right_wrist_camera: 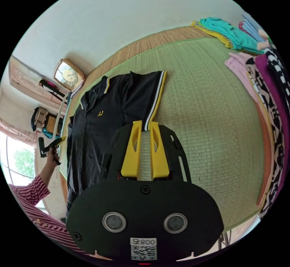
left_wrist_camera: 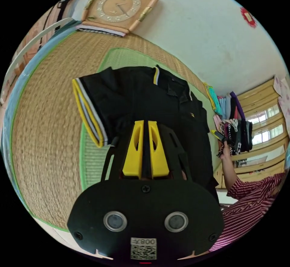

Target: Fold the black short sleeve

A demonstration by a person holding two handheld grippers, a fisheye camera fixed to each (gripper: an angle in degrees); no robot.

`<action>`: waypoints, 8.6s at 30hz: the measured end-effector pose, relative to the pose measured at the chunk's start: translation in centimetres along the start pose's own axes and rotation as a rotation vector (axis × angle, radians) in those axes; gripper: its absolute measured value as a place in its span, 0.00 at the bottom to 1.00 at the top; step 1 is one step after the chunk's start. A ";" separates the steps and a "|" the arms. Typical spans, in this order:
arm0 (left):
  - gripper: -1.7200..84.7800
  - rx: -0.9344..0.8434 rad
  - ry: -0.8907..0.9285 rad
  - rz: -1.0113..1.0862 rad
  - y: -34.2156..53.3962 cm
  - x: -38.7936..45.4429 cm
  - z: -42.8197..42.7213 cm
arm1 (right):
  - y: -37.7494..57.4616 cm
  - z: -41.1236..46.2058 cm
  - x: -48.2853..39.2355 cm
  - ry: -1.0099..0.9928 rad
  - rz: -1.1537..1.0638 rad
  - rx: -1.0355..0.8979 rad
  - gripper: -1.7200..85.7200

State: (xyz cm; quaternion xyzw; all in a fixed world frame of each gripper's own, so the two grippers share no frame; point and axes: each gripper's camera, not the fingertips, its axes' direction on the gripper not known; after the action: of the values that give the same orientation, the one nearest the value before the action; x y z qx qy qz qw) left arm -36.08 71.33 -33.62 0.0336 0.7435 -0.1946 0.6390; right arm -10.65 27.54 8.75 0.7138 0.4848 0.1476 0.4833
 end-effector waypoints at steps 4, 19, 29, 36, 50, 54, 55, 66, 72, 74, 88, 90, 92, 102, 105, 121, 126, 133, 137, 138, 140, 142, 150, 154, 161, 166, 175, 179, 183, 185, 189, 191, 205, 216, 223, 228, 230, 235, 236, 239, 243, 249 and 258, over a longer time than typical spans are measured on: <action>0.09 -0.123 0.119 0.202 -3.4 10.6 5.3 | 1.7 0.1 0.2 0.032 0.006 0.024 0.10; 0.14 -0.324 0.214 0.685 -16.3 48.0 26.2 | 5.4 3.3 -1.1 0.029 -0.056 0.082 0.10; 0.10 -0.277 -0.051 0.819 -16.8 57.0 30.2 | 6.2 4.4 2.6 -0.101 -0.035 0.077 0.08; 0.06 -0.245 0.079 0.712 -18.9 56.6 28.4 | 6.6 5.2 3.4 -0.093 -0.050 0.088 0.04; 0.09 -0.050 0.454 0.168 -20.5 39.4 20.4 | 5.4 10.2 0.7 -0.446 -0.254 0.018 0.03; 0.10 -0.050 0.438 0.121 -20.3 36.5 19.2 | 4.9 12.9 0.0 -0.535 -0.288 -0.050 0.02; 0.10 -0.040 0.420 0.127 -20.3 36.1 18.5 | 4.8 13.2 -0.1 -0.536 -0.305 -0.067 0.02; 0.11 -0.072 0.297 0.283 -20.4 35.7 16.4 | 3.9 13.5 1.0 -0.461 -0.298 -0.060 0.02; 0.10 -0.140 0.270 0.342 -19.5 35.0 17.2 | 3.1 14.7 2.7 -0.360 -0.217 -0.105 0.02; 0.09 -0.127 0.235 0.360 -18.8 34.3 16.7 | 2.7 14.8 2.8 -0.319 -0.214 -0.118 0.02; 0.07 -0.180 0.250 0.367 -17.0 27.1 16.2 | 0.3 14.0 4.0 -0.367 -0.185 -0.126 0.02; 0.07 -0.164 0.258 0.355 -16.7 25.7 16.0 | 0.0 13.8 4.2 -0.380 -0.179 -0.124 0.02; 0.07 -0.175 0.291 0.331 -16.5 23.8 15.6 | -0.4 13.7 4.5 -0.405 -0.169 -0.122 0.02; 0.09 -0.009 0.289 0.101 -9.7 9.0 5.1 | -2.3 12.7 7.5 -0.642 -0.022 -0.094 0.02; 0.10 0.091 0.180 -0.066 -5.6 1.1 -0.6 | -2.9 11.9 6.9 -0.664 0.008 -0.070 0.02; 0.13 0.370 0.120 -0.413 4.2 -22.8 -10.0 | -13.2 9.5 -28.4 -0.534 -0.265 -0.202 0.07; 0.11 0.393 0.196 -0.428 5.1 -26.9 -10.1 | -15.5 15.7 -52.4 -0.510 -0.529 -0.353 0.09; 0.08 0.411 0.254 -0.434 6.8 -32.3 -10.7 | -15.0 25.3 -82.5 -0.345 -0.795 -0.492 0.10; 0.06 0.448 0.297 -0.435 8.3 -35.1 -10.8 | -13.8 28.3 -94.0 -0.221 -0.911 -0.496 0.12; 0.06 0.451 0.301 -0.432 8.4 -35.4 -10.9 | -13.3 29.3 -97.2 -0.188 -0.941 -0.503 0.12; 0.06 0.446 0.306 -0.415 8.7 -36.5 -11.0 | -12.4 30.8 -101.5 -0.132 -0.982 -0.519 0.13; 0.05 0.435 0.309 -0.395 8.8 -37.1 -11.0 | -11.2 32.6 -106.0 -0.042 -1.024 -0.522 0.13; 0.05 0.419 0.328 -0.368 9.9 -39.7 -11.4 | -9.1 33.8 -111.9 0.140 -1.060 -0.445 0.12; 0.05 0.418 0.327 -0.371 10.7 -40.7 -11.6 | -10.4 33.6 -111.6 0.117 -1.025 -0.447 0.10; 0.05 0.416 0.289 -0.368 12.1 -41.1 -12.2 | -14.8 33.1 -107.5 -0.012 -0.915 -0.493 0.06; 0.05 0.414 0.226 -0.271 11.8 -39.4 -13.9 | -19.4 29.9 -101.0 -0.188 -0.827 -0.465 0.05; 0.05 0.332 0.098 0.083 9.1 -31.3 -14.8 | -28.5 22.5 -78.0 -0.482 -0.544 -0.366 0.04; 0.05 0.226 0.057 0.164 8.6 -28.4 -12.0 | -29.3 23.5 -67.7 -0.482 -0.425 -0.386 0.05; 0.06 0.123 0.040 0.182 8.5 -27.2 -9.3 | -29.6 25.4 -57.7 -0.495 -0.301 -0.416 0.05; 0.06 0.078 0.041 0.183 8.6 -26.6 -8.3 | -29.8 25.6 -54.3 -0.471 -0.266 -0.409 0.05; 0.07 0.067 0.063 0.180 9.0 -25.9 -7.9 | -30.1 24.8 -48.0 -0.457 -0.204 -0.372 0.04; 0.07 0.076 0.077 0.191 9.2 -25.1 -8.2 | -29.9 24.4 -46.4 -0.455 -0.201 -0.357 0.03; 0.03 0.012 0.003 0.135 7.9 -24.0 -5.3 | -27.2 29.6 -44.9 -0.348 -0.337 -0.422 0.02; 0.03 0.071 -0.025 0.231 2.2 -21.5 -5.0 | -25.4 12.3 -26.1 -0.062 -0.235 -0.128 0.02; 0.02 -0.019 -0.175 0.280 -2.5 -20.8 0.8 | -24.0 11.0 -12.3 0.045 -0.046 -0.096 0.02; 0.02 -0.009 -0.212 0.290 -4.4 -20.5 2.6 | -24.5 10.7 -10.5 0.044 -0.070 -0.080 0.02; 0.02 -0.009 -0.229 0.271 -5.6 -20.6 3.5 | -25.3 10.7 -9.6 0.030 -0.060 -0.080 0.02; 0.02 -0.026 -0.256 0.252 -5.0 -20.7 4.0 | -25.0 9.4 -7.9 0.037 -0.068 -0.116 0.02; 0.02 -0.004 -0.230 0.254 -4.1 -20.8 3.5 | -24.7 9.0 -7.5 0.031 -0.067 -0.115 0.02; 0.02 -0.010 -0.167 0.242 -1.4 -21.5 3.1 | -22.5 6.4 -5.5 -0.011 -0.046 -0.083 0.02; 0.02 -0.085 -0.156 0.200 1.6 -23.6 4.2 | -18.3 2.9 -3.1 -0.079 -0.007 -0.085 0.02; 0.02 -0.030 -0.073 0.181 7.3 -25.1 0.0 | -9.8 -5.1 -3.0 -0.177 -0.054 -0.074 0.02; 0.03 -0.047 0.081 0.011 23.1 -32.5 -3.4 | 5.8 -14.0 0.5 -0.253 -0.057 -0.182 0.02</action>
State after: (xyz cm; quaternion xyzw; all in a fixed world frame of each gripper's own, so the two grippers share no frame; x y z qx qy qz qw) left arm -26.50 100.23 -7.65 0.0306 0.7729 -0.1720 0.6100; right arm -16.69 35.20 20.33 0.6662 0.4247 0.0861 0.6070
